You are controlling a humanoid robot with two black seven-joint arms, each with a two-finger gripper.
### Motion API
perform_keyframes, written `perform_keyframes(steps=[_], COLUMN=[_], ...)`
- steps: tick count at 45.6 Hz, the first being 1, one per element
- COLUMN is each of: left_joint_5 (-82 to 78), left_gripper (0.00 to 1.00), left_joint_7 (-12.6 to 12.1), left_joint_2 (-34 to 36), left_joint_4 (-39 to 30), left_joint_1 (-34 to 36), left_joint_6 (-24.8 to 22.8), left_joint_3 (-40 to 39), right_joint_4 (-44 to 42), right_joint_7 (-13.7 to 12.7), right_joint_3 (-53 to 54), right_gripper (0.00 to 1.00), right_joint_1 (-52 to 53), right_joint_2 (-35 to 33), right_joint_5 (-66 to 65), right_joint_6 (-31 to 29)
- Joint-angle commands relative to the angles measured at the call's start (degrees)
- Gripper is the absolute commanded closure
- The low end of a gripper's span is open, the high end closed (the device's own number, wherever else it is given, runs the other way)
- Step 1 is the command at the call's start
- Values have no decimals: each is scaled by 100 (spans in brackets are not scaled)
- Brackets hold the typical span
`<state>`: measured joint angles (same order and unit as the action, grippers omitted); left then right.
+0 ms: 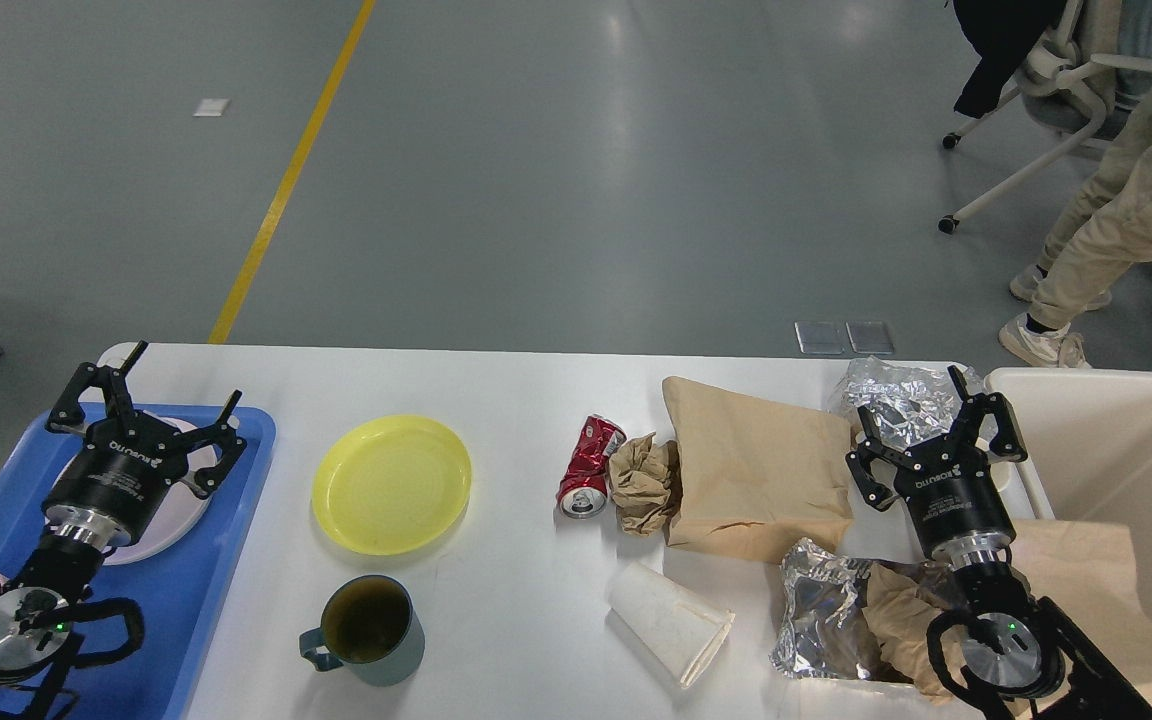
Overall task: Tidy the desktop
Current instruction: 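Raise the left gripper up and away from the blue tray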
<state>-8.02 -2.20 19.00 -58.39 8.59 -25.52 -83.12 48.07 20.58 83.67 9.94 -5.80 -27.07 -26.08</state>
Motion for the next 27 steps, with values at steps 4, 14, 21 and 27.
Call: perform_keyframes(steps=[4, 14, 21, 27], left_joint_5=[11, 3, -6, -6], left_gripper=[3, 3, 3, 3], left_joint_7=[-70, -88, -114, -53], left_joint_2=[1561, 2450, 2837, 2863], left_joint_4=[196, 609, 627, 618], left_joint_1=[721, 2874, 4605, 6204], left_joint_6=[-32, -76, -172, -181], left_joint_3=[1743, 5530, 8106, 10286], right_joint_4=[0, 0, 0, 0], right_joint_7=[-1, -1, -1, -1], right_joint_3=[0, 0, 0, 0], right_gripper=[0, 0, 0, 0], right_joint_1=[0, 0, 0, -9], right_joint_2=[0, 0, 0, 0], right_joint_5=[0, 0, 0, 0], right_joint_6=[6, 6, -2, -2])
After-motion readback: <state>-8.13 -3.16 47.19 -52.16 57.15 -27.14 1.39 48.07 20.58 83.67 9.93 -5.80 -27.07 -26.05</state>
